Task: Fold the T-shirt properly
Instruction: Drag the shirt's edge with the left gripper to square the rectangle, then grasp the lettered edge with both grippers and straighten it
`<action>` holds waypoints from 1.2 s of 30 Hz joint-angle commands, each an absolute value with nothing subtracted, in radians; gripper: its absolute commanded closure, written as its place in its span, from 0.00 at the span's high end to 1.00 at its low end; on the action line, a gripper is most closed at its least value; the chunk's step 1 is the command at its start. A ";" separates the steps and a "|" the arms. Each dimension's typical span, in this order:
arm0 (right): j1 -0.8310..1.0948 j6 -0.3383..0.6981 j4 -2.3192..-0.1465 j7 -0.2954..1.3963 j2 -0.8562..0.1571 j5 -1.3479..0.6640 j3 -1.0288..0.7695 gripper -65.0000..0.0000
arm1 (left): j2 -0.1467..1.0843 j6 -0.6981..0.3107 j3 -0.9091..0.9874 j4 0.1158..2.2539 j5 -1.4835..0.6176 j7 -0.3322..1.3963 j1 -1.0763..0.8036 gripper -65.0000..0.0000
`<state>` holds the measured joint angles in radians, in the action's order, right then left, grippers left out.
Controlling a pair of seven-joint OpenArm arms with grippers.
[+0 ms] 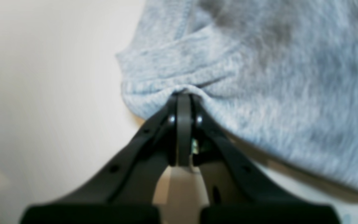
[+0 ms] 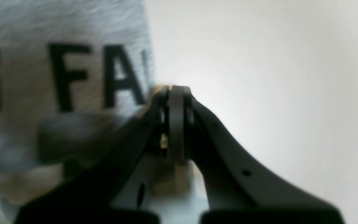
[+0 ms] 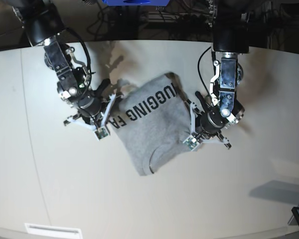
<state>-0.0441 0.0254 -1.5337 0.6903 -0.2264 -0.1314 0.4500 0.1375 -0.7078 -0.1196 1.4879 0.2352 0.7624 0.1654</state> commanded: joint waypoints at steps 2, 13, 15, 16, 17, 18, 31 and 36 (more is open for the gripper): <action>-0.018 0.031 -1.580 0.725 -0.229 -0.142 0.447 0.00 | 0.131 -0.698 -0.125 1.466 0.236 0.743 0.223 0.00; 0.122 0.028 -1.778 0.788 -0.228 -0.142 0.444 0.00 | 0.079 -0.698 -0.268 1.234 0.245 0.664 0.392 0.00; 0.131 0.008 -1.802 0.814 -0.226 -0.142 0.446 0.00 | 0.073 -0.698 -0.272 1.178 0.242 0.654 0.420 0.00; 0.139 -0.004 -1.813 0.823 -0.226 -0.142 0.449 0.00 | 0.062 -0.698 -0.272 1.153 0.239 0.651 0.433 0.00; 0.145 -0.010 -1.825 0.828 -0.226 -0.142 0.450 0.00 | 0.054 -0.698 -0.272 1.132 0.243 0.636 0.446 0.00; 0.147 -0.013 -1.833 0.829 -0.228 -0.142 0.449 0.00 | 0.051 -0.698 -0.272 1.116 0.245 0.624 0.455 0.00; 0.127 -0.030 -1.834 0.826 -0.265 -0.140 0.410 0.00 | 0.114 -0.698 -0.262 1.326 0.237 0.688 0.458 0.00; 0.122 -0.122 -1.896 0.822 -0.286 -0.140 0.360 0.00 | 0.154 -0.698 -0.260 1.523 0.237 0.762 0.398 0.00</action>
<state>0.1360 -0.1295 -1.8683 0.8513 -0.2886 -0.1345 0.3584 0.1509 -0.6979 -0.2581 1.5074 0.2485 0.7746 0.3809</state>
